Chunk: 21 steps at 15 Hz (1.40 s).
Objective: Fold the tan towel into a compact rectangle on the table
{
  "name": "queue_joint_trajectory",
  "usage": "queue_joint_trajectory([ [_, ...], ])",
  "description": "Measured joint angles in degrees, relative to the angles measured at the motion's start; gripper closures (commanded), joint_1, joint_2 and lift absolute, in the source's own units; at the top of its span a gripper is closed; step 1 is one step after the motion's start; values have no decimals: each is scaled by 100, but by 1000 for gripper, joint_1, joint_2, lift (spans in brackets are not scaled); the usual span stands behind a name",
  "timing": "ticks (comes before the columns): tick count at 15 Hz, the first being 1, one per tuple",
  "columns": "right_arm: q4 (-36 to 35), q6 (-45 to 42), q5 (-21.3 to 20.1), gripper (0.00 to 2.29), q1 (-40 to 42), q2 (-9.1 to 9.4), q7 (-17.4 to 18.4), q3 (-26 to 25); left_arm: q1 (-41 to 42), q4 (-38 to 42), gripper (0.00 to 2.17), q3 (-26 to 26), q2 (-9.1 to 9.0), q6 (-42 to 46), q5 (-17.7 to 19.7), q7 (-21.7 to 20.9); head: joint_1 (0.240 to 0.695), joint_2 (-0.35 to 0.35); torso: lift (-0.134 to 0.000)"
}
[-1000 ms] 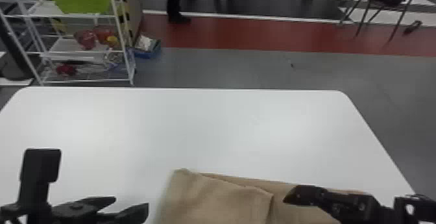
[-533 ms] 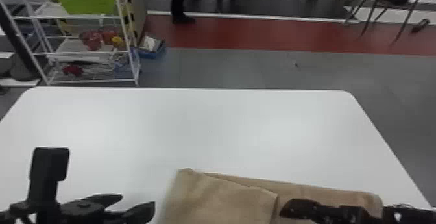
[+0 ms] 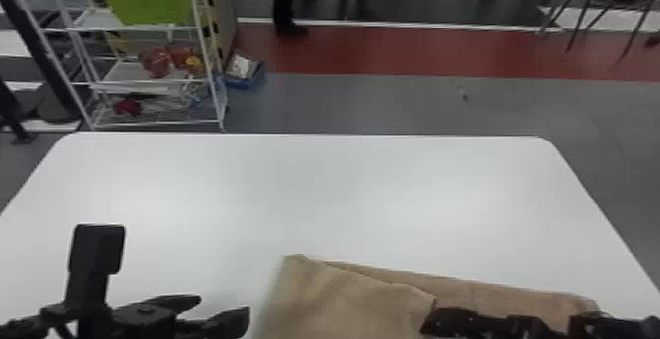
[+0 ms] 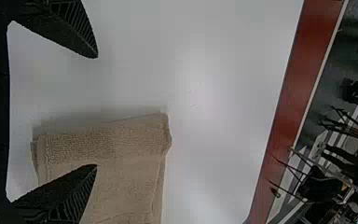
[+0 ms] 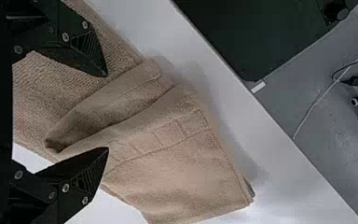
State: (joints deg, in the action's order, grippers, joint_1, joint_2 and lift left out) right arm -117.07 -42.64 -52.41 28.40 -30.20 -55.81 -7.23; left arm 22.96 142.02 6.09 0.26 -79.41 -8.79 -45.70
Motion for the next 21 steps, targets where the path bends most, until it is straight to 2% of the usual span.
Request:
queue_joint_trajectory([
  [4, 18, 24, 1, 471, -59, 42, -6, 93, 32, 6, 39, 2, 0, 11, 0, 0, 695, -36, -123],
  [6, 18, 25, -3, 623, -70, 66, -21, 117, 46, 8, 39, 5, 0, 17, 0, 0, 695, -31, -123],
  [8, 18, 24, 2, 674, -74, 105, -33, 131, 51, 9, 39, 0, 0, 17, 0, 0, 695, -27, -123],
  [10, 18, 36, 50, 873, -87, 135, -34, 135, 55, 7, 39, -3, 0, 18, 0, -8, 695, -22, -123],
  [12, 18, 61, 77, 944, -98, 149, -13, 135, 65, 8, 39, 1, 0, 18, 0, -17, 695, -20, -123],
  [13, 18, 71, 85, 1173, -103, 160, -10, 135, 74, 18, 39, 4, 0, 18, -2, -21, 695, -19, -123],
  [15, 18, 77, 109, 1278, -108, 179, -6, 135, 85, 35, 39, 6, 0, 18, -7, -26, 695, -15, -123],
  [16, 12, 90, 181, 1386, -118, 190, -1, 134, 88, 39, 39, 9, 0, 18, -8, -26, 695, -12, -123],
  [18, -78, 170, 420, 1396, -146, 228, 1, 87, 90, 48, 43, 19, 0, 18, -9, -36, 695, 0, -123],
  [21, -518, 321, 806, 1396, 63, 234, 1, -423, 90, 92, 43, 61, 0, 18, 0, -101, 695, -22, -123],
])
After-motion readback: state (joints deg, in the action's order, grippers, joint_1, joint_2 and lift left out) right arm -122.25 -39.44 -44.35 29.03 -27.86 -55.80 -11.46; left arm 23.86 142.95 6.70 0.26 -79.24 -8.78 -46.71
